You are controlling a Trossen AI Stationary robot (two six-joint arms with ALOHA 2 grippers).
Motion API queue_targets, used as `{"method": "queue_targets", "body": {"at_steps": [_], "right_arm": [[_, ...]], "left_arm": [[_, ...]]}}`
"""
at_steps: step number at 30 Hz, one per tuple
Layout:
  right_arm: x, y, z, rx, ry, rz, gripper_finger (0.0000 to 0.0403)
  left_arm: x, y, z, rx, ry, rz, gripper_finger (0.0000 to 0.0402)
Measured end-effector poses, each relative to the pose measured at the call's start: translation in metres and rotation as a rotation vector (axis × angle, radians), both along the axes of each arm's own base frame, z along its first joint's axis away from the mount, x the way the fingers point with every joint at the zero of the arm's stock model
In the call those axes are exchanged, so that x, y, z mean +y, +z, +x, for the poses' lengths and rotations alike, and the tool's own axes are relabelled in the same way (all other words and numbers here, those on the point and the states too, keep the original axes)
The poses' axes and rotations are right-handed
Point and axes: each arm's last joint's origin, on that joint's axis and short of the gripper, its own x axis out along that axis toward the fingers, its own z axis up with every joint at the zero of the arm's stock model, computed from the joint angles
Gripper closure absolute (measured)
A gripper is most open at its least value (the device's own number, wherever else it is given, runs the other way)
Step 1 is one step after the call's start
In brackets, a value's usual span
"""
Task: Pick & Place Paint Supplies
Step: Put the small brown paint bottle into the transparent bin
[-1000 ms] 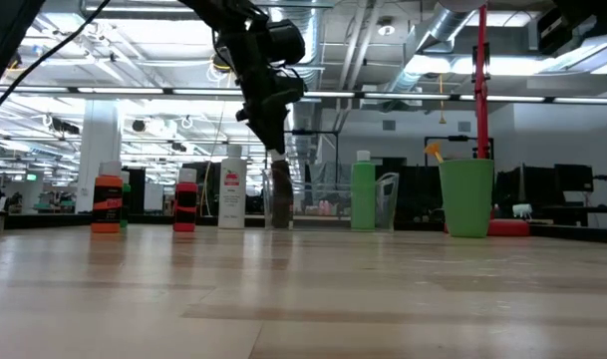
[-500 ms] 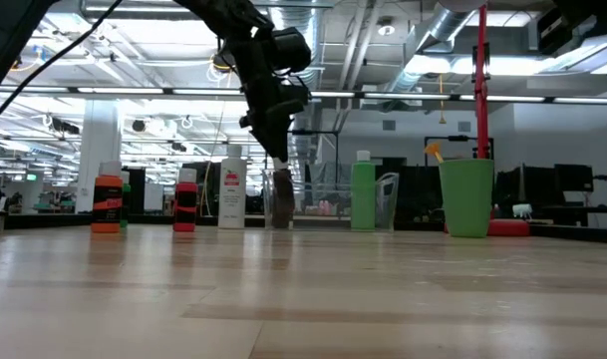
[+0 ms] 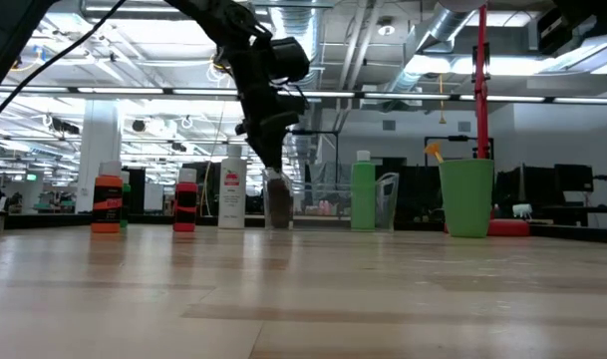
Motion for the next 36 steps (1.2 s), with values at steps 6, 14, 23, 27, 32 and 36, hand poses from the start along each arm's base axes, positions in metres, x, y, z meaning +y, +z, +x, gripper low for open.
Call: {"method": "queue_targets", "body": {"at_steps": [6,14,23,27,32,36], "right_arm": [[0.0000,0.0000,0.0000,0.000,0.000,0.000,0.0381],[0.0000,0.0000,0.0001,0.000,0.000,0.000,0.0381],[0.0000,0.0000,0.0001,0.000,0.000,0.000,0.0381],[0.0000,0.0000,0.0000,0.000,0.000,0.000,0.0381],[0.0000,0.0000,0.0001,0.000,0.000,0.000,0.0381],[0.0000,0.0000,0.0000,0.000,0.000,0.000,0.0381]], "left_arm": [[0.0000,-0.0031,-0.0004,0.003,-0.001,0.005,0.0318],[0.0004,-0.0027,0.0005,-0.006,-0.002,0.010,0.0299],[0.0010,-0.0019,0.0017,-0.016,-0.018,0.019,0.0292],[0.0015,-0.0017,0.0021,-0.021,-0.020,0.022,0.0292],[0.0021,-0.0013,0.0024,-0.026,-0.020,0.026,0.0291],[0.0036,-0.0038,0.0034,-0.024,-0.021,0.027,0.0291]]}}
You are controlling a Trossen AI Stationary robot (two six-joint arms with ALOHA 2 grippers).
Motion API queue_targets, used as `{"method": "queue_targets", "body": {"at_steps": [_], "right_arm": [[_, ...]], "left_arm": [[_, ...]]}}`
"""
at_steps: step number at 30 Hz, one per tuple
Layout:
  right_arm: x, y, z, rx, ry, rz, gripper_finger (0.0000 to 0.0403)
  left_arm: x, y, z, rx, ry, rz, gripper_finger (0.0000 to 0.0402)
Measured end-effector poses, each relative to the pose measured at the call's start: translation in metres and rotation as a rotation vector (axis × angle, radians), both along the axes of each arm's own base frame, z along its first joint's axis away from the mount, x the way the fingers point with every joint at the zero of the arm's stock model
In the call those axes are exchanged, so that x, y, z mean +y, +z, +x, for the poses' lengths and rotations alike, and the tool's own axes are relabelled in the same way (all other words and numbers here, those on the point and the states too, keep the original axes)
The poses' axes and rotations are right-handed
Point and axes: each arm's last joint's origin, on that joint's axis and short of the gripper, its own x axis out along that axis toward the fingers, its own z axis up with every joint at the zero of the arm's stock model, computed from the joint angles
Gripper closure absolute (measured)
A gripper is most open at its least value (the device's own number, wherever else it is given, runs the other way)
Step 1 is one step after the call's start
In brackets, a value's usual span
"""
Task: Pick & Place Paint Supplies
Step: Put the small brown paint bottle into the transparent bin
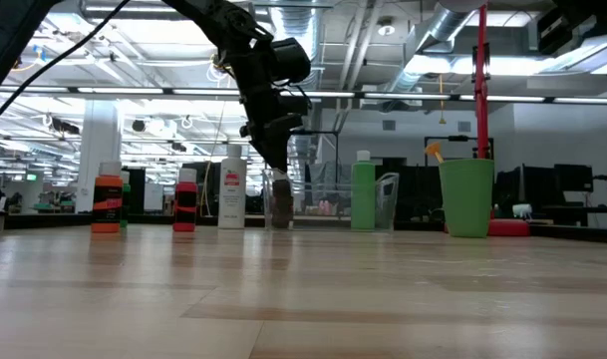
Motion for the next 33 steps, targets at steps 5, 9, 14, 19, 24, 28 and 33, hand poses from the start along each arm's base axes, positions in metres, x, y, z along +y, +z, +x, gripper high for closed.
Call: {"method": "queue_targets", "body": {"at_steps": [5,9,14,19,24,28,33], "right_arm": [[0.000,0.000,0.000,0.000,0.000,0.000,0.0381],[0.000,0.000,0.000,0.000,0.000,0.000,0.0381],[0.000,0.000,0.000,0.000,0.000,0.000,0.0381],[0.000,0.000,0.000,0.000,0.000,0.000,0.0381],[0.000,0.000,0.000,0.001,0.000,0.000,0.0381],[0.000,0.000,0.000,0.001,0.000,-0.001,0.0381],[0.000,0.000,0.000,0.001,0.000,0.000,0.0381]], "left_arm": [[0.001,-0.004,0.001,0.010,0.000,-0.003,0.0290],[0.002,-0.004,0.001,0.006,0.002,0.000,0.0290],[0.004,-0.008,0.002,0.013,0.005,-0.004,0.0290],[0.004,-0.013,0.004,0.028,0.004,-0.005,0.0290],[0.004,-0.011,0.003,0.026,0.009,0.001,0.0290],[0.005,-0.010,0.001,0.030,0.014,0.002,0.0290],[0.004,-0.010,0.002,0.027,0.012,0.003,0.0290]]}}
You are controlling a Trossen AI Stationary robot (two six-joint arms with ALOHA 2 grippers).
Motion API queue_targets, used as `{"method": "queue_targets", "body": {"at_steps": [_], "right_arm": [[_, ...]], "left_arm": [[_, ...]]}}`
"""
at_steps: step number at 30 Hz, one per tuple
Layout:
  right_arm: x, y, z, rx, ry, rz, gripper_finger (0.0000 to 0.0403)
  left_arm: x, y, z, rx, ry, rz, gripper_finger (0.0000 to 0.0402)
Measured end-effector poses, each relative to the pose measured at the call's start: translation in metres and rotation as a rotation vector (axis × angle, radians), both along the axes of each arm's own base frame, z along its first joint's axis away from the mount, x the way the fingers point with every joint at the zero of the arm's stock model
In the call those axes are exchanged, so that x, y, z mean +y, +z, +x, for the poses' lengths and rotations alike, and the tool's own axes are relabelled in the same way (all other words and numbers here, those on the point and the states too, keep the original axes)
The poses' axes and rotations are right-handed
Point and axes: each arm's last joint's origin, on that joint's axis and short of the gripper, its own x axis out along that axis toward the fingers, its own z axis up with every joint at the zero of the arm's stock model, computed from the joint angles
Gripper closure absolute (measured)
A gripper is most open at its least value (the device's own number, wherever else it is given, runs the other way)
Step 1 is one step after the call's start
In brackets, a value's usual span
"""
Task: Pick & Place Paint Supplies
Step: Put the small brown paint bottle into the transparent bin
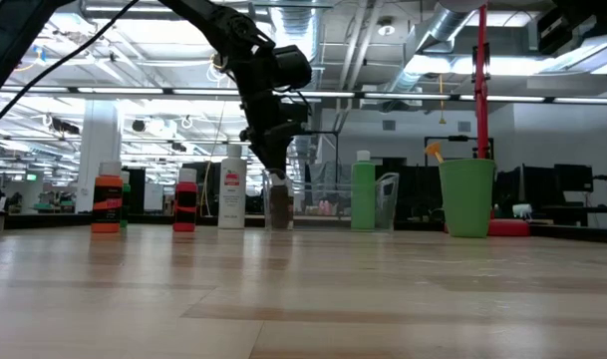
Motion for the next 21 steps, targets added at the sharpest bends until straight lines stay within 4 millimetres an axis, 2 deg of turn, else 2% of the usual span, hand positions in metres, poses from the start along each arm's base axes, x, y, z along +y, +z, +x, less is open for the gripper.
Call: {"method": "queue_targets", "body": {"at_steps": [16,21], "right_arm": [[0.0000,0.0000,0.0000,0.000,0.000,0.000,0.0381],[0.0000,0.0000,0.0000,0.000,0.000,0.000,0.0381]], "left_arm": [[0.0008,0.0006,-0.0005,0.004,-0.010,0.005,0.0290],[0.0003,0.0006,-0.0011,0.011,-0.013,0.004,0.0262]]}}
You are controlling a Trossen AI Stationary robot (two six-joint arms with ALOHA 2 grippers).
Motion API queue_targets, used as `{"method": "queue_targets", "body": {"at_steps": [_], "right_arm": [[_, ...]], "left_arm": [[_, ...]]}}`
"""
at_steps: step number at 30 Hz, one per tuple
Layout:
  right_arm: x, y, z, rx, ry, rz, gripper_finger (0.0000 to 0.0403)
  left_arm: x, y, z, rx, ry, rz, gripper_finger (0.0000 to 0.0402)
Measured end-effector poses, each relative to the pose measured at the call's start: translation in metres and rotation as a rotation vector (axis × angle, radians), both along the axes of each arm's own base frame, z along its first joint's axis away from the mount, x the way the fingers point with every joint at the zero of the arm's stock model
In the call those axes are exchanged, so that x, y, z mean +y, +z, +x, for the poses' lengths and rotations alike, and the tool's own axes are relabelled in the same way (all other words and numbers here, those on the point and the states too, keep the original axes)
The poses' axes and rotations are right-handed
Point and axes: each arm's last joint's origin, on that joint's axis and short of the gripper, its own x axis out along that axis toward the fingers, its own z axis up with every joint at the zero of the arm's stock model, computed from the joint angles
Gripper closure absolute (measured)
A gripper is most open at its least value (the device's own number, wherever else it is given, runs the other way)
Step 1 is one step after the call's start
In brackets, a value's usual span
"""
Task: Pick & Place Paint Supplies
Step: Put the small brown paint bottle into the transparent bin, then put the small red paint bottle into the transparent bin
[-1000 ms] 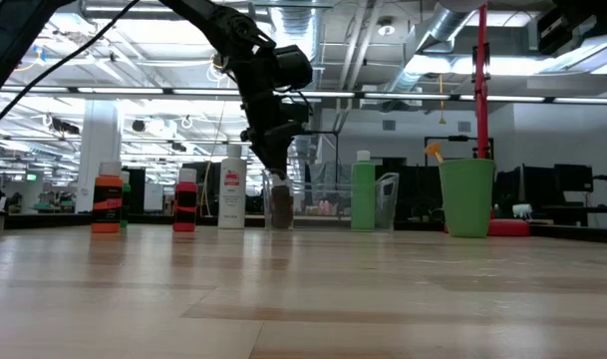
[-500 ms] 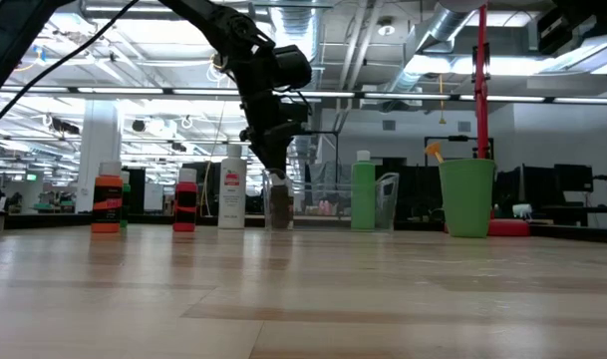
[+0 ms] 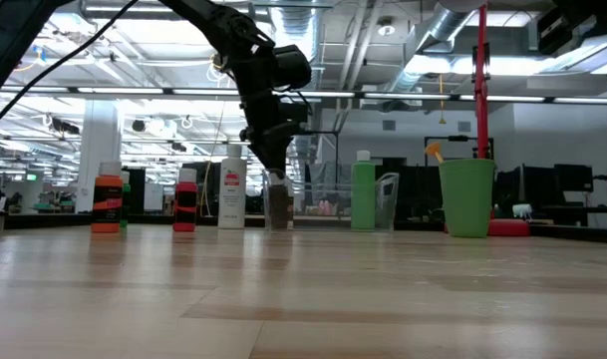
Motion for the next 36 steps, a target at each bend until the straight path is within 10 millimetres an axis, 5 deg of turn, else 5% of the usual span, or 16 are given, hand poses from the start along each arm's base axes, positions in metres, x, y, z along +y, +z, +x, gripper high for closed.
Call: {"method": "queue_targets", "body": {"at_steps": [8,19,29,36], "right_arm": [[0.000,0.000,0.000,0.000,0.000,0.000,0.0381],[0.000,0.000,0.000,0.000,0.000,0.000,0.0381],[0.000,0.000,0.000,0.000,0.000,0.000,0.0381],[0.000,0.000,0.000,0.000,0.000,0.000,0.0381]], "left_arm": [[0.000,0.000,0.000,0.001,0.001,0.003,0.0195],[-0.001,0.009,-0.002,-0.020,0.002,0.014,0.0190],[-0.012,0.067,-0.026,-0.168,0.037,0.081,0.0192],[-0.040,0.116,-0.080,-0.207,0.232,0.002,0.0192]]}}
